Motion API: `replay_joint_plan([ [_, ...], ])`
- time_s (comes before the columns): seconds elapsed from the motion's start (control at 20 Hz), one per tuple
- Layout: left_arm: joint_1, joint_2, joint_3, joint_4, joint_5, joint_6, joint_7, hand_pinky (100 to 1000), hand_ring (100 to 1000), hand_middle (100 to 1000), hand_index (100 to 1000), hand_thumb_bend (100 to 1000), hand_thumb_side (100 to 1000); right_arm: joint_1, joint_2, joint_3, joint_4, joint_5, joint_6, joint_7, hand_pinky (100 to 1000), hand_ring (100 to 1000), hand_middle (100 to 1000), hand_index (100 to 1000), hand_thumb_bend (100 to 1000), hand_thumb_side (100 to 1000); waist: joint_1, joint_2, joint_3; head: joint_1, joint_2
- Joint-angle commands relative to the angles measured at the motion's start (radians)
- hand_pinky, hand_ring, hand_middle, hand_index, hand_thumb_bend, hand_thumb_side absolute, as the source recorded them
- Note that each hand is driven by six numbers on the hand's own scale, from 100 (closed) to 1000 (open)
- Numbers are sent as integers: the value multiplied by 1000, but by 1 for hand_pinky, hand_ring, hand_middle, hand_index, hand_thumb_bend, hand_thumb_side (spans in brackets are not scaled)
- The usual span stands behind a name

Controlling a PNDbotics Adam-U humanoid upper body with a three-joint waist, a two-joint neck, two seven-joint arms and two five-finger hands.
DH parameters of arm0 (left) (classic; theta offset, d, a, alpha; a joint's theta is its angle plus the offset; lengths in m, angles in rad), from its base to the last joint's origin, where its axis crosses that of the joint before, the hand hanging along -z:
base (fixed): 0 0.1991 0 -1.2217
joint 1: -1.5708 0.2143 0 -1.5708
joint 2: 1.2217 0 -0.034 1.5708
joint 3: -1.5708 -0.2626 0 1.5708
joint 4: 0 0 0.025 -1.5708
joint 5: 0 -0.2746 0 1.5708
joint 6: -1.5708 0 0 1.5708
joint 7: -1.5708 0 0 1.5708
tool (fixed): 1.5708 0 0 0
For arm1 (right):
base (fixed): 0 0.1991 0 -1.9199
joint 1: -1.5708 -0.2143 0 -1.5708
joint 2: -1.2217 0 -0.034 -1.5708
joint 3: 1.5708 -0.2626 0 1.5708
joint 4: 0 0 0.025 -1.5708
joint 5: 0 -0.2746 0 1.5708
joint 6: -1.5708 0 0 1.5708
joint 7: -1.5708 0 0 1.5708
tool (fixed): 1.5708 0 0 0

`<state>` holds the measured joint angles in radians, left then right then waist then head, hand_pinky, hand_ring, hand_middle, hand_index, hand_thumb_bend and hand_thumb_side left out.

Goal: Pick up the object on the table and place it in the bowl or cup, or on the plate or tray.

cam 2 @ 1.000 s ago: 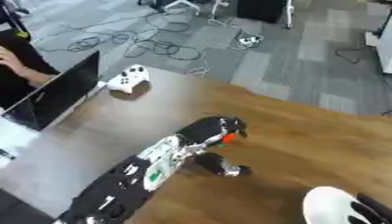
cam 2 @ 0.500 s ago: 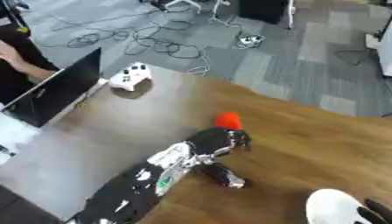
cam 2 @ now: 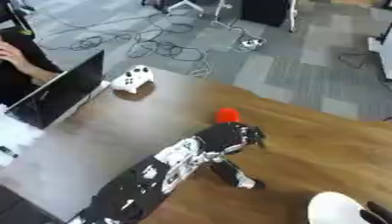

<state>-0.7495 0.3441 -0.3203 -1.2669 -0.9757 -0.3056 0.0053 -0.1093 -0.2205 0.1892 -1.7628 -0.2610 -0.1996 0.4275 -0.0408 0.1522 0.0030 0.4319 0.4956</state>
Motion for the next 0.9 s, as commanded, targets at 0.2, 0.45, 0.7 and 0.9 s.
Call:
replay_joint_plan([
  [0.2, -63, 44, -5, -130, 78, 38, -52, 707, 754, 785, 777, 587, 823, 4, -4, -1, -10, -4, 1, 5, 918, 950, 944, 929, 100, 849, 5, -23, 4, 13, -9],
  [0.45, -86, 70, 22, -121, 30, 59, -61, 707, 746, 782, 776, 583, 824, 5, -4, 0, -8, -6, 0, 6, 918, 950, 944, 929, 100, 850, 4, -26, 3, 9, -9],
  [0.7, -96, 106, 48, -66, -8, 69, -45, 710, 744, 782, 777, 582, 824, 4, -5, 2, -8, -7, 1, 10, 918, 951, 945, 929, 100, 851, 5, -24, 2, -18, 14],
  [0.9, -114, 140, 66, 9, 10, 65, -30, 713, 756, 779, 778, 602, 826, 0, -6, 7, -9, -8, 1, 15, 918, 951, 945, 930, 100, 852, 5, -21, -2, -77, 70],
])
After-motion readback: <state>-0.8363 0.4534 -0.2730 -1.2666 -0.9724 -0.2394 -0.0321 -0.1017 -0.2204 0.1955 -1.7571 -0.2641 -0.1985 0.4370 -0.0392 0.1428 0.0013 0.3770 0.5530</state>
